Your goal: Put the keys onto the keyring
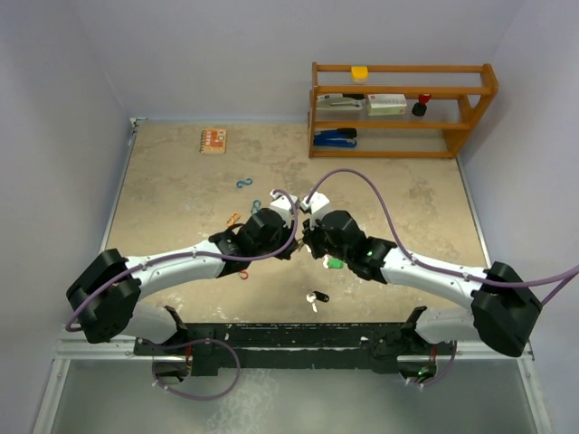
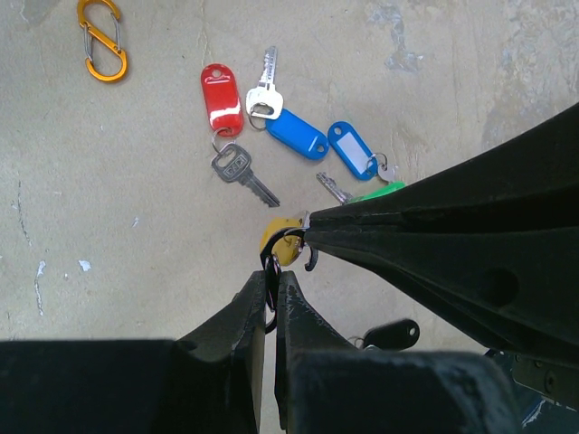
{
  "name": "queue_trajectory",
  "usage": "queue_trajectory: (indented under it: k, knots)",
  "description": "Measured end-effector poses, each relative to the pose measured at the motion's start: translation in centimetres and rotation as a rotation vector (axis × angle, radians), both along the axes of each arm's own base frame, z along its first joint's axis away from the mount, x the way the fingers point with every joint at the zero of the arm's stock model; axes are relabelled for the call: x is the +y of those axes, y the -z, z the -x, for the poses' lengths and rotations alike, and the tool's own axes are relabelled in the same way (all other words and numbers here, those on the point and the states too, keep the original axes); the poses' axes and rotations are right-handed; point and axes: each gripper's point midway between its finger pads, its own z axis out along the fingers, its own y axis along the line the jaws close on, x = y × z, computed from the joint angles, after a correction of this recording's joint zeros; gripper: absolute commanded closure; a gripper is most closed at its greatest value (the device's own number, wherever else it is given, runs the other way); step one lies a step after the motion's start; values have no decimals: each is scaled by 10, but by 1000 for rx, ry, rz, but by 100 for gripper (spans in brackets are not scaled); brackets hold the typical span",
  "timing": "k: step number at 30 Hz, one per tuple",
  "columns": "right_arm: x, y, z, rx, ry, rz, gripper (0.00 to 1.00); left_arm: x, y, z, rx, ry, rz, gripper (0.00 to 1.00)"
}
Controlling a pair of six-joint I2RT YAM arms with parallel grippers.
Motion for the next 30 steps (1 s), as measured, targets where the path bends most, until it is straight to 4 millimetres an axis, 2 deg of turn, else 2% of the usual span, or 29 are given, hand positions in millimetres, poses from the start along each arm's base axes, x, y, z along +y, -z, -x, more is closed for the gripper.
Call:
queue_trajectory:
  k: [8, 10, 13, 16, 22, 24, 27, 30]
  knots:
    - [-2, -3, -2, -18, 6, 7, 100, -2, -2, 0, 0, 8, 9, 99]
    - [-3, -6, -2, -26, 7, 4, 100, -3, -4, 0, -2, 10, 13, 90]
    - [-4, -10, -3, -39, 10, 1, 100, -5, -6, 0, -7, 19, 17, 68]
    - [-6, -12, -4, -51, 15, 4, 100, -5, -6, 1, -3, 26, 17, 55]
    - [-8, -17, -8, -77, 28, 2, 100, 2, -9, 0, -13, 0, 1, 45]
    - [-9, -17, -9, -82, 34, 6, 100, 7, -19, -3, -41, -26, 11, 43]
    - [-10, -18, -10, -87, 38, 11, 100, 18, -38, -10, -97, -89, 33, 36]
    - [-10, -17, -10, -88, 36, 13, 100, 37, -58, -17, -162, -193, 62, 27]
